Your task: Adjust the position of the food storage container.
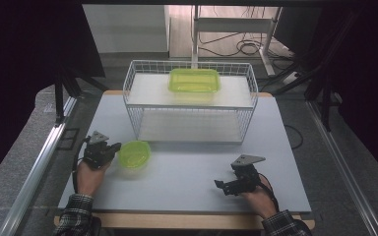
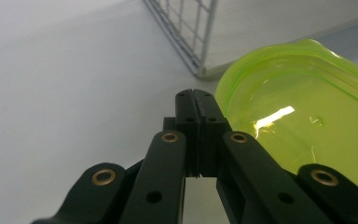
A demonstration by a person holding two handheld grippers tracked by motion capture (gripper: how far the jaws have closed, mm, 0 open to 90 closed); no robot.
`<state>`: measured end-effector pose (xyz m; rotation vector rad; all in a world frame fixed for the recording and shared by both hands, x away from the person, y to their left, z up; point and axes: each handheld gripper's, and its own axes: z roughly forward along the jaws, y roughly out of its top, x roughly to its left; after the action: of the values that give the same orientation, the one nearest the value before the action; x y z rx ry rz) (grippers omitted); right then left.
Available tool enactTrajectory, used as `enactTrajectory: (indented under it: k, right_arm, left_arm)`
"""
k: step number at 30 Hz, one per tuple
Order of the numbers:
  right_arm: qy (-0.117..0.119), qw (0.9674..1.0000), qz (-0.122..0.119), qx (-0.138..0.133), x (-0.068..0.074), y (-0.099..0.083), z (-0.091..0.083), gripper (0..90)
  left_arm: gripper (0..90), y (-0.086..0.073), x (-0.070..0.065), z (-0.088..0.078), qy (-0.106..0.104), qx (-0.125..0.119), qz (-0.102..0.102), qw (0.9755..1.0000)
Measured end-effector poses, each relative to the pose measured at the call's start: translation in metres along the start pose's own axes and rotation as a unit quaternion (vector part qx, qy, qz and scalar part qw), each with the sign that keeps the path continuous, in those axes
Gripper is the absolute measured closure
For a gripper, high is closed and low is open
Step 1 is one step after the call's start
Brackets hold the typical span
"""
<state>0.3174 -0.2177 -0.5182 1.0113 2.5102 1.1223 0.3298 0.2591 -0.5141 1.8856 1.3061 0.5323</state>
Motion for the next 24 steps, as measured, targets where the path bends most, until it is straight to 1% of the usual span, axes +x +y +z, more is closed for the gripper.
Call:
enactTrajectory:
  k: [1,3,4,10,11,12,14,15,16,17,19,22,24]
  right_arm:
    - [0.0,1.0,0.001,0.0,0.0,0.0,0.0,6.5]
    - [0.0,1.0,0.001,-0.001,0.0,0.0,0.0,6.5]
    - [0.0,1.0,0.001,0.0,0.0,0.0,0.0,6.5]
    - [0.001,1.0,0.002,0.002,0.001,0.0,0.001,6.5]
    - [0.001,1.0,0.002,0.002,0.001,0.0,0.001,6.5]
    - [0.001,1.0,0.002,0.002,0.001,0.0,0.001,6.5]
    - [0.001,1.0,0.002,0.002,0.001,0.0,0.001,6.5]
    - [0.001,1.0,0.002,0.002,0.001,0.0,0.001,6.5]
    - [0.001,1.0,0.001,0.002,0.001,0.0,0.002,6.5]
    - [0.001,1.0,0.0,0.002,0.001,0.0,0.002,6.5]
    - [0.001,1.0,0.0,0.003,0.001,0.0,0.002,6.5]
    - [0.001,1.0,0.0,0.004,0.001,-0.001,0.002,6.5]
    - [0.002,1.0,0.0,0.004,0.001,-0.001,0.002,6.5]
  left_arm:
    - [90.0,0.0,-0.005,0.001,-0.005,0.0,0.002,1.0]
    - [90.0,0.001,-0.007,0.001,-0.007,0.001,0.003,1.0]
    - [90.0,0.001,-0.013,0.002,-0.012,0.001,0.003,0.9999]
    - [90.0,0.002,-0.028,0.004,-0.024,0.003,0.004,0.9997]
    - [90.0,0.002,-0.028,0.004,-0.024,0.003,0.004,0.9997]
    - [90.0,0.003,-0.035,0.004,-0.022,0.006,0.014,0.9996]
    - [90.0,0.004,-0.042,0.006,-0.025,0.008,0.018,0.9995]
    - [90.0,0.004,-0.042,0.006,-0.025,0.008,0.018,0.9995]
    - [90.0,0.005,-0.045,0.006,-0.027,0.009,0.021,0.9994]
    - [90.0,0.006,-0.052,0.007,-0.031,0.011,0.028,0.9991]
    - [90.0,0.007,-0.058,0.009,-0.036,0.014,0.036,0.9986]
    - [90.0,0.009,-0.068,0.01,-0.046,0.017,0.045,0.9978]
    - [90.0,0.009,-0.072,0.01,-0.046,0.016,0.049,0.9976]
